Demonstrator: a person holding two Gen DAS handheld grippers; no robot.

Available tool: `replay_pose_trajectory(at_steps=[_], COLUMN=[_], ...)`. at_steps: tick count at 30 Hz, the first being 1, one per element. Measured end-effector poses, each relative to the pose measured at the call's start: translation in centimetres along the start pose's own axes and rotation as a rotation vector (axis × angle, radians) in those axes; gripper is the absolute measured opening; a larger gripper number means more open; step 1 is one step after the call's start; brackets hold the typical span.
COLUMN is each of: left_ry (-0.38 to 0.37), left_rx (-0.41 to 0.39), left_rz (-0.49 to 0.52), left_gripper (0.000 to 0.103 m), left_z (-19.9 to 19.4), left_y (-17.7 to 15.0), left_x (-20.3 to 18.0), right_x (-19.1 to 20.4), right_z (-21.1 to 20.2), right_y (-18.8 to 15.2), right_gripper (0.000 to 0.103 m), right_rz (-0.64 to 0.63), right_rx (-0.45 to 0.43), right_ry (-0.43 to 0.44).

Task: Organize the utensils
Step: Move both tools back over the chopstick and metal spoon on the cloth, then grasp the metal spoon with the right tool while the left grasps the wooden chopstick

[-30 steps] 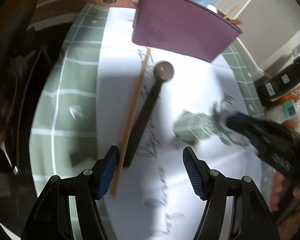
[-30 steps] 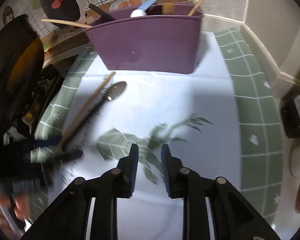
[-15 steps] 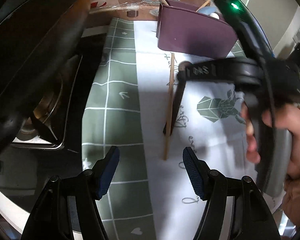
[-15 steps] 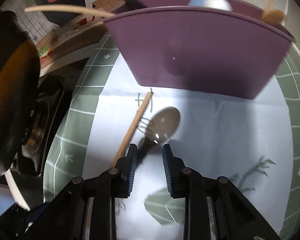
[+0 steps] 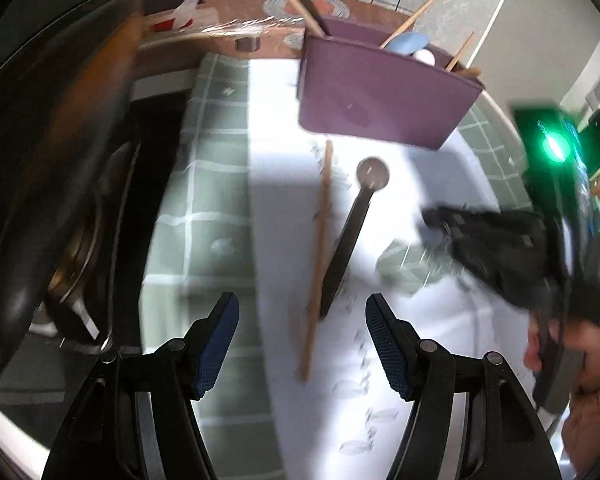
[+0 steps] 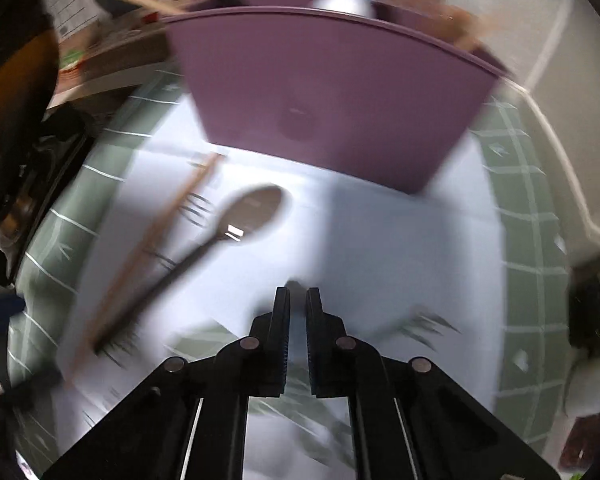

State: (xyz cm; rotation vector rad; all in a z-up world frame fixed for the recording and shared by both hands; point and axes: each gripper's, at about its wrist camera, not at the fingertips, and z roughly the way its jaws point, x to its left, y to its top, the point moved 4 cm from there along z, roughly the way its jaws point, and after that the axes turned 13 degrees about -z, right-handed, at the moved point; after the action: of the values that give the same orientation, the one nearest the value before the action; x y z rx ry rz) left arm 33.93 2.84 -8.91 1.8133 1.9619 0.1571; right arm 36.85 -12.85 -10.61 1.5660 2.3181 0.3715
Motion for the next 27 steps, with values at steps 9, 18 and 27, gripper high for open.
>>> replay_pose_trajectory(at_steps=[9, 18, 27], left_ry=[0.089, 0.123, 0.028], left_rx=[-0.001, 0.098, 0.158], left_rz=[0.034, 0.051, 0.031], left_gripper=[0.050, 0.038, 0.037], left_z=[4.4, 6.8, 5.1], left_y=[5.2, 3.8, -0.4], left_x=[-1.8, -1.6, -2.1], right_x=[-3.5, -3.6, 0.9], right_z=[-2.8, -4.1, -2.4], right_y=[-3.7, -3.8, 1.0], right_gripper=[0.009, 0.009, 0.031], right_rz=[0.063, 0.060, 0.027], right_rx=[-0.033, -0.066, -0.089], right_ry=[0.044, 0.084, 0.164])
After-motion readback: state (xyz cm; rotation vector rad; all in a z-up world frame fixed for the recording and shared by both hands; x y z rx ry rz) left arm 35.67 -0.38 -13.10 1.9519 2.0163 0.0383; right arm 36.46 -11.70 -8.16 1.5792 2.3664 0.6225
